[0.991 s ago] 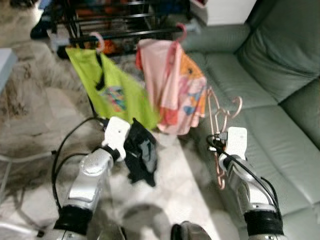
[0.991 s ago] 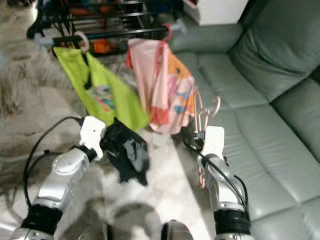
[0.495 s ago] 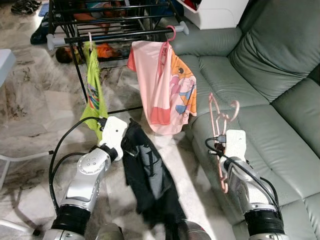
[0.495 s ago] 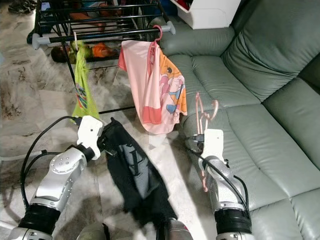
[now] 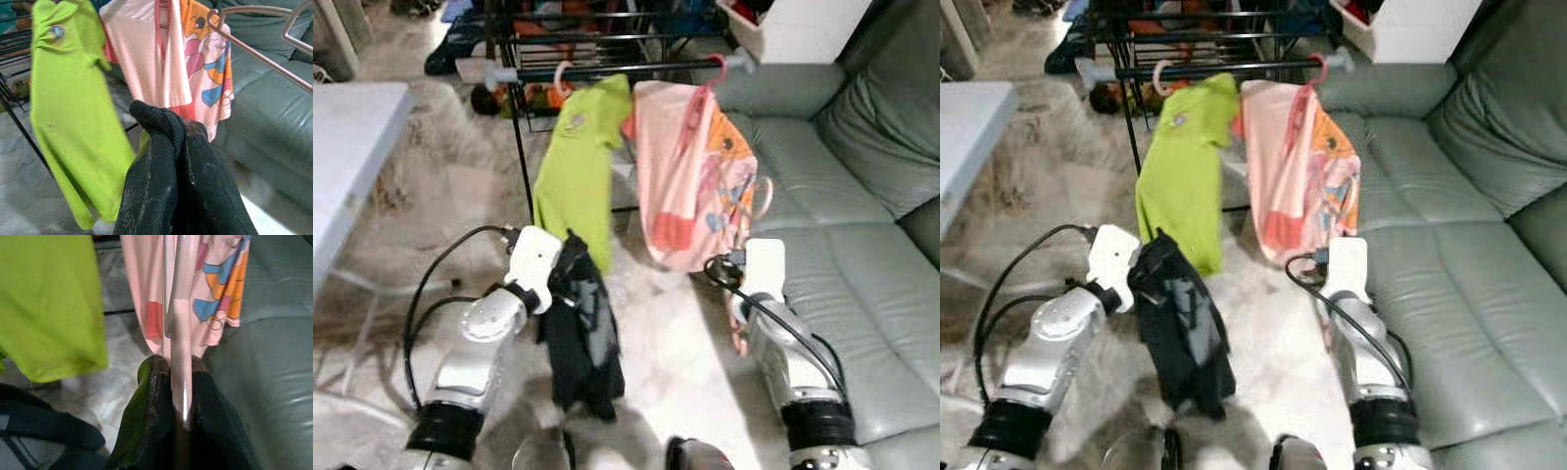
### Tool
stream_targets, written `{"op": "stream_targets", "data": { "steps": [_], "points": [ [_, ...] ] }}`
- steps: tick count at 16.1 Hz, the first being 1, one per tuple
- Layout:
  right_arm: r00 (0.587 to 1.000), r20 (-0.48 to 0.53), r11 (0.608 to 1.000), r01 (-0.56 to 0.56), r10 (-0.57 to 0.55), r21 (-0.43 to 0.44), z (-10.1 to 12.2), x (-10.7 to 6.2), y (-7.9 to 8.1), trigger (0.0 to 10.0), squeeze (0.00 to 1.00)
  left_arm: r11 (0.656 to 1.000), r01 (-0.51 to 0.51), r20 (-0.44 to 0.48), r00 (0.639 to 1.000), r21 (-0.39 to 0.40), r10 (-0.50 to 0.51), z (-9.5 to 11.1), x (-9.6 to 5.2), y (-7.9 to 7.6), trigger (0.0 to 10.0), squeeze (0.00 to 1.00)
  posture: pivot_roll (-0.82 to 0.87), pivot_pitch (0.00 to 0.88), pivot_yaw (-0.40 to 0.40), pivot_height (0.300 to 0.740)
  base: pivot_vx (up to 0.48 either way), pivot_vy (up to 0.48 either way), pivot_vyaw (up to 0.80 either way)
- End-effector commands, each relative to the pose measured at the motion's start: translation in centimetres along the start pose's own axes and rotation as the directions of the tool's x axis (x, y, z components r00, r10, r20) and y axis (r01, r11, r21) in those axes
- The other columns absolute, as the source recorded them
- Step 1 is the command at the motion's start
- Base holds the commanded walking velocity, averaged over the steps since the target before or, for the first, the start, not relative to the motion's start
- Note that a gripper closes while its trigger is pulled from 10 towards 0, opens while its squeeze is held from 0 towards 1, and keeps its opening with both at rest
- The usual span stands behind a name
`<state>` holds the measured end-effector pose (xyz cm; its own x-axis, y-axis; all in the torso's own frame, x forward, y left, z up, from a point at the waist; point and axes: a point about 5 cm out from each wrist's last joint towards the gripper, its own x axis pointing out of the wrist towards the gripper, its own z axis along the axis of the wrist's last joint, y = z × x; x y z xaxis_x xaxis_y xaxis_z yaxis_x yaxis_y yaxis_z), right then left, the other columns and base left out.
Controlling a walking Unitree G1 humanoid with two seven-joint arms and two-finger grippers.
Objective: Hang hanger
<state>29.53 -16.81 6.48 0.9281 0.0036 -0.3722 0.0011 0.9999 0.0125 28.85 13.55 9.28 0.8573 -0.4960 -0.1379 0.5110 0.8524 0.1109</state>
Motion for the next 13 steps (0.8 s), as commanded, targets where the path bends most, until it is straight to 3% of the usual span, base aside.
{"op": "stream_targets", "data": {
  "steps": [1, 3, 13],
  "points": [
    [1.000, 0.026, 1.000, 0.015, -0.015, 0.012, 0.46, 0.02, -0.42, 10.0, 0.00, 0.999, 0.027, 0.069, 0.997, 0.034, -0.030, 1.52, 0.37, -0.65, 10.0, 0.00, -0.01, 0.108, -0.032, 0.740, 0.274, 0.394, 0.00],
    [1.000, 0.016, 0.999, 0.015, -0.015, 0.035, 0.34, 0.02, -0.25, 10.0, 0.00, 0.998, 0.034, 0.065, 0.997, 0.048, -0.038, 1.47, 0.36, -0.81, 10.0, 0.00, -0.01, 0.109, -0.032, 0.740, 0.289, 0.343, 0.00],
    [1.000, 0.007, 0.999, 0.026, -0.026, 0.033, 0.03, -0.12, -0.30, 10.0, 0.00, 0.999, 0.053, 0.089, 0.995, 0.012, -0.054, 1.73, 0.29, -0.96, 10.0, 0.00, -0.02, 0.120, -0.032, 0.740, 0.403, 0.024, -0.80]
  ]
}}
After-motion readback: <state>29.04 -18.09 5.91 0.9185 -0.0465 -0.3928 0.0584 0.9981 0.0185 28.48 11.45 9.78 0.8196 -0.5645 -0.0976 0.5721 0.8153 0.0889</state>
